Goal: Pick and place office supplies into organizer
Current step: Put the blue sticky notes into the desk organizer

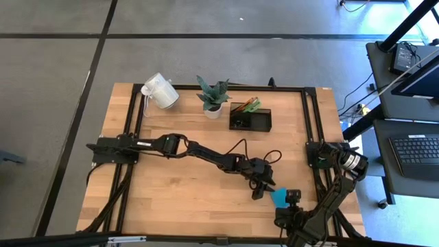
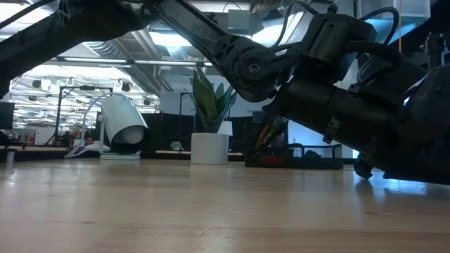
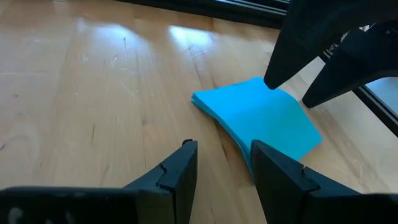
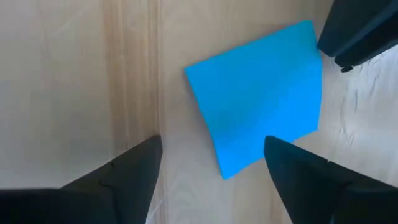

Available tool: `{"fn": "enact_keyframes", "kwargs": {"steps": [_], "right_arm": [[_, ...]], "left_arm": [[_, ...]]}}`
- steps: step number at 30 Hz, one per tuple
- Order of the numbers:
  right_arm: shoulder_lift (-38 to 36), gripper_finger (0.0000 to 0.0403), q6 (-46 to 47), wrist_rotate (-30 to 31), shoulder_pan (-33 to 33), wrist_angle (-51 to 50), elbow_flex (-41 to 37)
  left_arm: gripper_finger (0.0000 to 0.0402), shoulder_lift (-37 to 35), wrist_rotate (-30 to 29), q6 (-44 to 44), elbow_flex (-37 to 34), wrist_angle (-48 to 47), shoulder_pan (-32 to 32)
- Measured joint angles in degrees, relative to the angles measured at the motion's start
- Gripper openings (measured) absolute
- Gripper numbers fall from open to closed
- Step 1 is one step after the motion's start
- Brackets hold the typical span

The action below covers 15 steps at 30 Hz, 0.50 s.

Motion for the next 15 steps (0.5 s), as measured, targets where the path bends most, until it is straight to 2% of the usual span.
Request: {"fn": "enact_keyframes", "kwargs": {"steps": [4, 15], "right_arm": [[0.1, 0.0288, 0.1, 1.1, 0.0, -0.2, 0.0], [0.7, 0.0288, 0.3, 9.6, -0.1, -6.1, -0.6]], "left_arm": [[0.0141, 0.0, 0.0, 0.0, 0.0, -0.3, 0.0], [0.0141, 0.0, 0.0, -0.1, 0.0, -0.4, 0.0]]}}
